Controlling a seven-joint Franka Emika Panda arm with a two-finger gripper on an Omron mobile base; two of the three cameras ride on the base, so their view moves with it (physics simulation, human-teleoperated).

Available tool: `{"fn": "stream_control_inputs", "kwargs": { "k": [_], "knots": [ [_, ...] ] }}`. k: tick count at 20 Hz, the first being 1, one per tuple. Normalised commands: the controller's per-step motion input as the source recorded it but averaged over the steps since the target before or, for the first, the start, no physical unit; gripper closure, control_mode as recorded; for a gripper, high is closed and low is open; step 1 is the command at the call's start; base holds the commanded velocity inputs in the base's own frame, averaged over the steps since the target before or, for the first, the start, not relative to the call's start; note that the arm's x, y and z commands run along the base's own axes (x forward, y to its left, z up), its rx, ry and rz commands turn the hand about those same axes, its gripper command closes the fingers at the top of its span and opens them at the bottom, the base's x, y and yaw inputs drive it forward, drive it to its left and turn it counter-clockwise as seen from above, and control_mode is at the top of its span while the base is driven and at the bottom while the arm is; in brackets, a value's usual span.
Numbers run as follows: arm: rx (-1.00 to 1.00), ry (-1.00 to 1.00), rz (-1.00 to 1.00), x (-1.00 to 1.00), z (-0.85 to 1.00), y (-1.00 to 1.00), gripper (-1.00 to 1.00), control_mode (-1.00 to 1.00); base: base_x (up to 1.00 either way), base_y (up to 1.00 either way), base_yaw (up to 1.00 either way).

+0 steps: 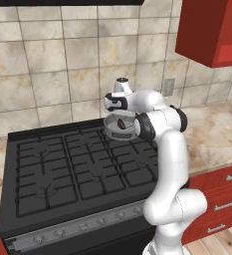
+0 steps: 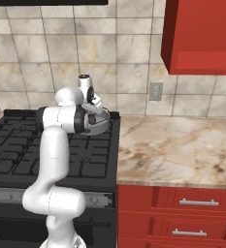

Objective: Open the cabinet and move the ladle to the pot. Then close the cabinet.

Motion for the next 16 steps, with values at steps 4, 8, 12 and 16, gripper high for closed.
{"fn": "stream_control_inputs", "kwargs": {
  "k": [4,8,12,16],
  "knots": [
    [0.00,-0.01,0.00,-0.13,0.06,0.00,-1.00,-1.00,0.00,0.00,0.00],
    [0.00,-0.11,0.00,-0.64,0.44,0.01,-1.00,-1.00,0.00,0.00,0.00],
    [0.00,-0.19,0.00,-1.00,0.76,0.00,-1.00,-1.00,0.00,0.00,0.00],
    [0.00,-0.17,0.00,-1.00,0.80,0.00,-1.00,-1.00,0.00,0.00,0.00]
  ]
}}
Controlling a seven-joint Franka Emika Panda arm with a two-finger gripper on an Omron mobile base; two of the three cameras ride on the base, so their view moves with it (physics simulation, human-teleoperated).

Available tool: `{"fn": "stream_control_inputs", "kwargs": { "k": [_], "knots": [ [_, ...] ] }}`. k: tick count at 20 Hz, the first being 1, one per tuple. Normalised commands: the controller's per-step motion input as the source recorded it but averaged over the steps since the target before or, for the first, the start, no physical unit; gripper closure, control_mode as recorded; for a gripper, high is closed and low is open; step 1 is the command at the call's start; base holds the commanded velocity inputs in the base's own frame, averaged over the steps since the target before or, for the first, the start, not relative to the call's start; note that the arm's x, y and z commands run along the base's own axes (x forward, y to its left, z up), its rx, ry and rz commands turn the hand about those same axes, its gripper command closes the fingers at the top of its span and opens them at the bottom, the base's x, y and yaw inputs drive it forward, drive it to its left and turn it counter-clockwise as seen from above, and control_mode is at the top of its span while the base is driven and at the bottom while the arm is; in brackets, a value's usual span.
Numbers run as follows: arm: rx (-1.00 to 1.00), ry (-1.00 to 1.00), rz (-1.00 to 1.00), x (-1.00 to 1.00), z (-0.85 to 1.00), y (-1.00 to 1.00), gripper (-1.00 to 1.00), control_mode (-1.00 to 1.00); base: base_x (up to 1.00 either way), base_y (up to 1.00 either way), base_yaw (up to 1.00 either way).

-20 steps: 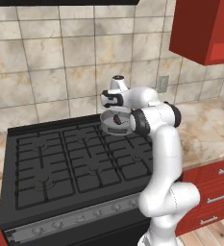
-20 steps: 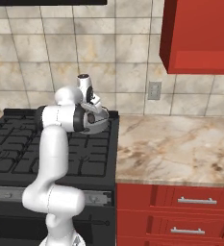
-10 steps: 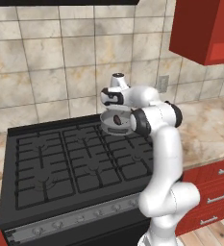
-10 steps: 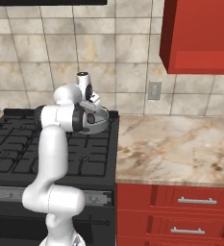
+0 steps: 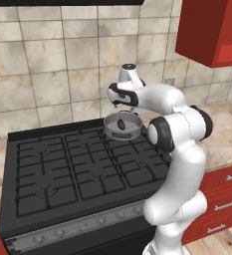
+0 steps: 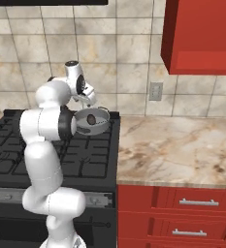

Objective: Open the cabinet and move the ladle to the pot. Then close the cabinet.

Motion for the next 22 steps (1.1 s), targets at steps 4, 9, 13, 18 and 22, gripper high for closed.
{"fn": "stream_control_inputs", "kwargs": {
  "k": [4,9,13,18,22],
  "knots": [
    [0.00,-0.12,0.00,-1.00,0.93,0.00,-1.00,-1.00,0.00,0.00,0.00],
    [0.00,-0.03,0.01,-1.00,1.00,0.00,-1.00,-1.00,0.00,0.00,0.00],
    [0.00,0.03,0.05,-1.00,0.98,0.00,-1.00,-1.00,0.00,0.00,0.00],
    [0.00,0.03,0.15,-1.00,0.66,-0.13,-1.00,-1.00,0.00,0.00,0.00],
    [0.00,0.07,0.22,-1.00,0.36,-0.18,-1.00,-1.00,0.00,0.00,0.00]
  ]
}}
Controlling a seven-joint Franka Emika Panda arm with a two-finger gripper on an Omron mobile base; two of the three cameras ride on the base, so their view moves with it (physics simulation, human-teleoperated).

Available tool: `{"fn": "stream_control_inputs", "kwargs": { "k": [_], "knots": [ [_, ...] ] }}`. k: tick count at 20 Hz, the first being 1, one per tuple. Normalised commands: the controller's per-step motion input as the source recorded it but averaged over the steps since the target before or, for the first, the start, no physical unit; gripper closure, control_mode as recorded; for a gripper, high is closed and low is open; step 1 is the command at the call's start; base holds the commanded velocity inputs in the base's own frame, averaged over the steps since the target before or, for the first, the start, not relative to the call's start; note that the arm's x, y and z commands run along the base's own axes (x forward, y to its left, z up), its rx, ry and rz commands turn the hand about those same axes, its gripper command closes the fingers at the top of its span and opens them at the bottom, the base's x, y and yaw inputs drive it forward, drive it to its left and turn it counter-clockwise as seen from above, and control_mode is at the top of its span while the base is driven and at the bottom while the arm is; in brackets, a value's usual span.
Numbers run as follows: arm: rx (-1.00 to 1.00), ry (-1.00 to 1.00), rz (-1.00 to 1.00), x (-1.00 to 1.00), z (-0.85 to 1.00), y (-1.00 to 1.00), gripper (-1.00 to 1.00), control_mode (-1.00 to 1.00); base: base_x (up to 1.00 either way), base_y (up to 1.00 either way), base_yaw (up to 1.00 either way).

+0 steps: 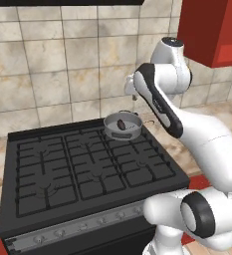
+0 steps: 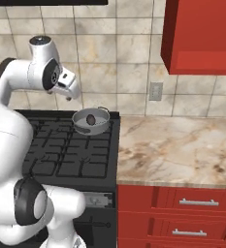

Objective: Open the cabinet and move the ladle to the pot. Then close the cabinet.

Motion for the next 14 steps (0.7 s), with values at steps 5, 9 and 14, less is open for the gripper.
{"fn": "stream_control_inputs", "kwargs": {
  "k": [5,9,14],
  "knots": [
    [-0.08,0.09,0.23,-1.00,0.04,-0.01,-1.00,-1.00,0.00,0.00,0.00],
    [-0.14,0.06,0.16,-0.84,0.00,0.00,-1.00,-1.00,0.00,0.00,0.00],
    [-0.07,0.01,0.10,-0.34,0.00,0.00,-1.00,-1.00,0.00,0.00,0.00]
  ]
}}
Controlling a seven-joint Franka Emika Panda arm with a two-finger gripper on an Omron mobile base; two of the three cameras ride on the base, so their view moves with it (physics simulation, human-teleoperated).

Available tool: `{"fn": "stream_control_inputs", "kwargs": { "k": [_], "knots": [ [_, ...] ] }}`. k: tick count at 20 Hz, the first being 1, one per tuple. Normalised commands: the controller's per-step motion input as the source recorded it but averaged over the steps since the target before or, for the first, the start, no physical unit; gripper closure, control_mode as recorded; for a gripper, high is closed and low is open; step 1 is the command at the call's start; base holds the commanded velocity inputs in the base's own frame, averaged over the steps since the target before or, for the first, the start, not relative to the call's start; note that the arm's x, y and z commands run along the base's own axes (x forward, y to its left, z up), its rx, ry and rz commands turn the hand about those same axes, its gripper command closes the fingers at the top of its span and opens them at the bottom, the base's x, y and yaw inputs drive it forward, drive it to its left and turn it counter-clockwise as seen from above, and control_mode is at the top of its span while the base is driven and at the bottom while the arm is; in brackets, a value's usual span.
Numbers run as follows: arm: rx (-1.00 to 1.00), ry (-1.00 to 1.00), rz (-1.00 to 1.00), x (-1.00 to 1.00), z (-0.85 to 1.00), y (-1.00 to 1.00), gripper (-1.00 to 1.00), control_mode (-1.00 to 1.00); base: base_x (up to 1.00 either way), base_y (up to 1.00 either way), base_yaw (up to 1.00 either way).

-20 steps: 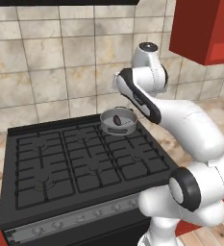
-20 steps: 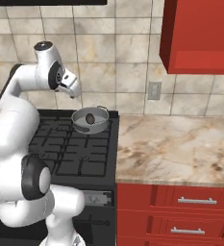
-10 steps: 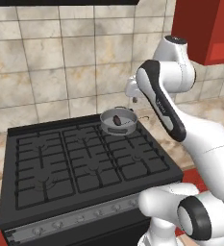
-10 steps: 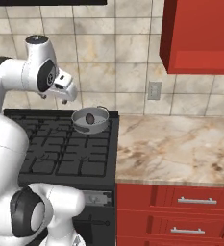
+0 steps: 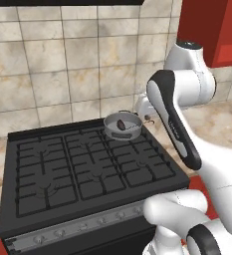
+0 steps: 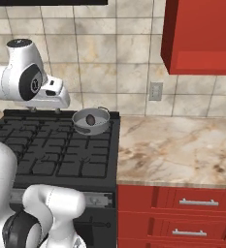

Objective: Open the cabinet and move the ladle to the pot. Then close the cabinet.

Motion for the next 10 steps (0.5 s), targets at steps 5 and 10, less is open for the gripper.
{"fn": "stream_control_inputs", "kwargs": {
  "k": [5,10],
  "knots": [
    [-0.01,0.00,0.01,-0.07,0.00,0.00,-1.00,1.00,-0.73,-0.11,0.02],
    [0.00,0.00,0.00,0.00,0.00,0.00,-1.00,1.00,-1.00,-0.80,0.00]
  ]
}}
